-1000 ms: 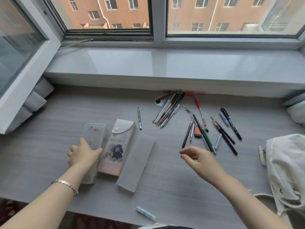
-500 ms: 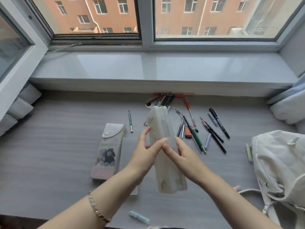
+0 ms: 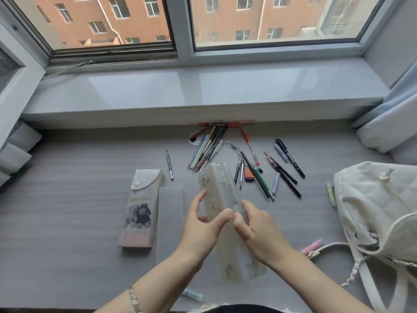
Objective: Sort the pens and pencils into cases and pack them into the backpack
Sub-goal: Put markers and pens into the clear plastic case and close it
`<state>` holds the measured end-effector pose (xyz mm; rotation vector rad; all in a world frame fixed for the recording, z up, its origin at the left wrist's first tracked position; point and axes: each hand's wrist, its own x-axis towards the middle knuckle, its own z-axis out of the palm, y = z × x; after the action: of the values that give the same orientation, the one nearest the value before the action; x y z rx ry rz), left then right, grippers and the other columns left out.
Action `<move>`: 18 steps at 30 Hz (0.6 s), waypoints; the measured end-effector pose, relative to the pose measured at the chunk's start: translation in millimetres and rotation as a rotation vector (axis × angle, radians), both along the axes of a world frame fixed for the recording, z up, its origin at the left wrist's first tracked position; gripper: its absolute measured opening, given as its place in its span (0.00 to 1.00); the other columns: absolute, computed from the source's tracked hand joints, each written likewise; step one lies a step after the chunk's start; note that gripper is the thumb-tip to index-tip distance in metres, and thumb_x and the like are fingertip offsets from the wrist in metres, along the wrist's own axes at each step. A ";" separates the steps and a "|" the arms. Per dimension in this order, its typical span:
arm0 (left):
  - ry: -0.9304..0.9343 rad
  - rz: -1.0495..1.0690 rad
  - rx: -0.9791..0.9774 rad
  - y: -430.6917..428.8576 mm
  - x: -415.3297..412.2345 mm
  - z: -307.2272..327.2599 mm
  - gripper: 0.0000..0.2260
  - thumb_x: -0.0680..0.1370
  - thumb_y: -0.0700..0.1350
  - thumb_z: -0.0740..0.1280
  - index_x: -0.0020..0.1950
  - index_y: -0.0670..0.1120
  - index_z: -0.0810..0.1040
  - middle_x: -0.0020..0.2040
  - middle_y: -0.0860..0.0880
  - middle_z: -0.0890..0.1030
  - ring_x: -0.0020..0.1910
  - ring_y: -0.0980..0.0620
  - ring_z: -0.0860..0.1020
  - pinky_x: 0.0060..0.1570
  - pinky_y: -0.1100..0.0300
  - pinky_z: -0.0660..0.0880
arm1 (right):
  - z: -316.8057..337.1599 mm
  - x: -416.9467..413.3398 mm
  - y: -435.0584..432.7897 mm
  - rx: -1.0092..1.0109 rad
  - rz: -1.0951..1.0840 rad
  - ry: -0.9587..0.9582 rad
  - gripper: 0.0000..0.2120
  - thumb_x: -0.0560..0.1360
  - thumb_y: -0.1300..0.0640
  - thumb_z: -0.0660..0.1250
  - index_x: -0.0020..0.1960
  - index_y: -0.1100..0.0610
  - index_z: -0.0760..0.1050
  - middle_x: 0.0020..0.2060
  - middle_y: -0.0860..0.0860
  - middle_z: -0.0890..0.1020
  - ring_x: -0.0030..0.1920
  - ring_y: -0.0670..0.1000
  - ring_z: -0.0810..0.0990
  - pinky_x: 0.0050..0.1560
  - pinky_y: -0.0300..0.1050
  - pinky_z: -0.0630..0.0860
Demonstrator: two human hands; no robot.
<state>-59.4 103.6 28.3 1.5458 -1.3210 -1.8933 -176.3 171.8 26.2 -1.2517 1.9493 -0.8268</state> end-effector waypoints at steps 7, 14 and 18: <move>0.419 0.028 0.411 -33.6 28.6 -5.1 0.21 0.74 0.58 0.56 0.47 0.47 0.84 0.43 0.44 0.85 0.42 0.46 0.83 0.39 0.55 0.79 | 2.5 -36.2 -0.9 -0.131 -0.296 -0.704 0.09 0.79 0.61 0.52 0.49 0.56 0.71 0.28 0.53 0.84 0.31 0.49 0.84 0.36 0.34 0.78; 0.365 0.078 0.452 -36.8 35.7 -27.1 0.19 0.80 0.46 0.49 0.56 0.42 0.78 0.47 0.42 0.85 0.45 0.46 0.84 0.36 0.56 0.80 | -9.2 -37.5 1.3 -0.173 -0.267 -0.611 0.11 0.79 0.62 0.53 0.49 0.49 0.70 0.27 0.51 0.82 0.33 0.43 0.82 0.41 0.29 0.77; 0.113 0.090 0.302 -39.9 31.1 -25.5 0.20 0.81 0.48 0.50 0.59 0.42 0.78 0.50 0.43 0.84 0.47 0.45 0.82 0.44 0.51 0.79 | -12.0 -31.3 -1.3 -0.202 -0.250 -0.654 0.11 0.79 0.63 0.51 0.48 0.51 0.70 0.25 0.49 0.82 0.29 0.44 0.82 0.38 0.28 0.76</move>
<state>-28.4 63.6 2.9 1.5788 -0.9340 -2.1632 -207.7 170.6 14.2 -0.7079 1.5187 -1.3849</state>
